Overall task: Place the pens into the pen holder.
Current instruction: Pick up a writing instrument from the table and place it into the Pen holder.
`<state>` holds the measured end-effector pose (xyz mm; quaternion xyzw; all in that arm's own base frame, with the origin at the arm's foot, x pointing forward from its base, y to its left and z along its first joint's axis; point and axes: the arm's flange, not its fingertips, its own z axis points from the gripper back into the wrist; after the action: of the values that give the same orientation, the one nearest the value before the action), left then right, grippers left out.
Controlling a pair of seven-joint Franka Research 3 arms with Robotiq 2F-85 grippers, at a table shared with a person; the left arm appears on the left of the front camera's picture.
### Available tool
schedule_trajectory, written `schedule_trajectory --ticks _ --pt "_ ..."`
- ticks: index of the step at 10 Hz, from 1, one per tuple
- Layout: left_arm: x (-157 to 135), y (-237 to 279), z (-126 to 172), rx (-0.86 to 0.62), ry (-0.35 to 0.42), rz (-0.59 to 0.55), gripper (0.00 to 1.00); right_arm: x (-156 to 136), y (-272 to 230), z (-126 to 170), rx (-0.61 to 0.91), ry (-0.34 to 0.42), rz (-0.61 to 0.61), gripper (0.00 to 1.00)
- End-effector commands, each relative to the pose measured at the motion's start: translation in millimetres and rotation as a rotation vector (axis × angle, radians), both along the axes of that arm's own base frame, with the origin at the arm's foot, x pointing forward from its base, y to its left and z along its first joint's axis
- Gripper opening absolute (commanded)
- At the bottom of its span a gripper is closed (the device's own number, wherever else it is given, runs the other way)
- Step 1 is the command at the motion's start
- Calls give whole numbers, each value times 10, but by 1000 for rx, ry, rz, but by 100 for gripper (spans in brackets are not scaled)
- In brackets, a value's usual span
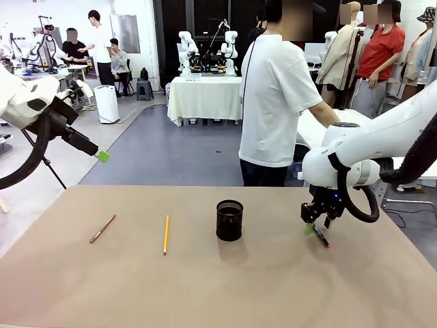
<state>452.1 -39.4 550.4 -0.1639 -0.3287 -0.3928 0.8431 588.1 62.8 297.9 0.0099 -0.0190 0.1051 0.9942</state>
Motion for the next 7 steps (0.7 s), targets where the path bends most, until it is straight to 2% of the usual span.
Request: schedule_trajectory --ticks 1,7 --pt "-15 9 -2 -6 -5 -1 100 41 -22 12 28 4 17 0" --pt "-15 9 -2 -6 -5 -1 100 28 32 19 19 31 25 0"
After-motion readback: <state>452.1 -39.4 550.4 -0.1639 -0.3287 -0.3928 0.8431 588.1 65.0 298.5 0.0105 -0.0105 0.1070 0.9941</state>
